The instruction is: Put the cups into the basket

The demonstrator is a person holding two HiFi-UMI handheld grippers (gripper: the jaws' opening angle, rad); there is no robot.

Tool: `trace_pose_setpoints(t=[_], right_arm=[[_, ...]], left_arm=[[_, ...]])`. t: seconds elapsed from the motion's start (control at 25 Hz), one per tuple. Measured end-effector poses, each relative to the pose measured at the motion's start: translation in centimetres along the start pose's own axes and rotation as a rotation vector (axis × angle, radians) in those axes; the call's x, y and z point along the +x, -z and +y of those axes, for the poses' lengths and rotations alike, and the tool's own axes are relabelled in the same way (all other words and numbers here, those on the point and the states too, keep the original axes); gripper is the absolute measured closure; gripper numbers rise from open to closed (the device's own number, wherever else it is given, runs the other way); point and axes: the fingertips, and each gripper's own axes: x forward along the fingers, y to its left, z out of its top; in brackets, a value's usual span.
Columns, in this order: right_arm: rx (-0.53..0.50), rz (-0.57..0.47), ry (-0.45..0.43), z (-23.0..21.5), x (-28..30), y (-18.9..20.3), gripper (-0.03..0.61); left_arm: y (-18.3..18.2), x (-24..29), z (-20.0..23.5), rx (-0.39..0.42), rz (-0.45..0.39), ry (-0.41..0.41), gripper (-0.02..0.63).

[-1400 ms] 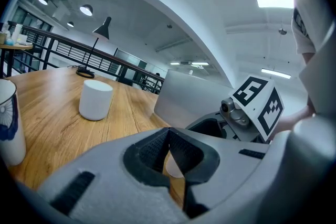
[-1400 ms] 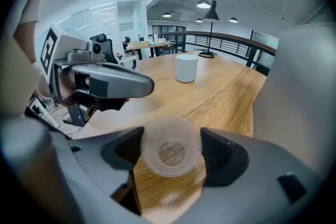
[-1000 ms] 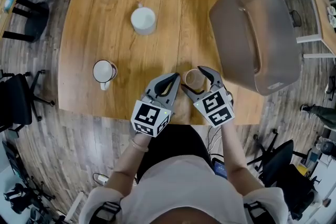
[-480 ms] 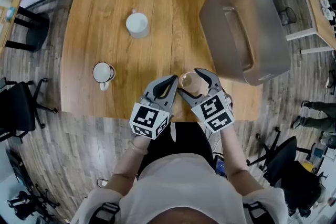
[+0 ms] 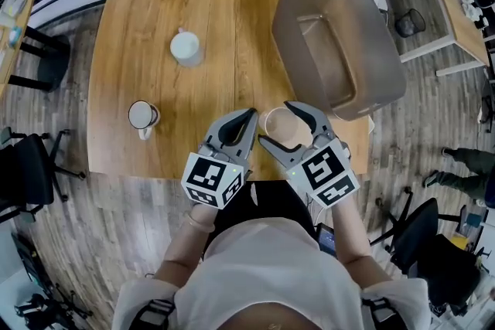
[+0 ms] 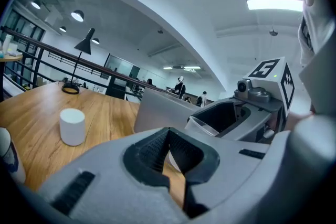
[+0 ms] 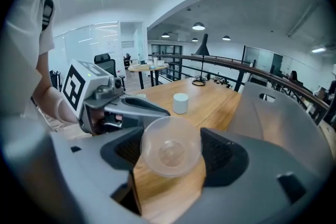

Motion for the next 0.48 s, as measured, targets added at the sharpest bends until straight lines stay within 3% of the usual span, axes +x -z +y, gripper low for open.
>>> trace_pose_setpoints(t=[0.48], right_arm=[[-0.072,-0.113,0.101,-5.2,-6.6,-6.1,0.238]], left_arm=[[-9.2,3.8,-2.9,0.087,-0.086,0.061,0.607]])
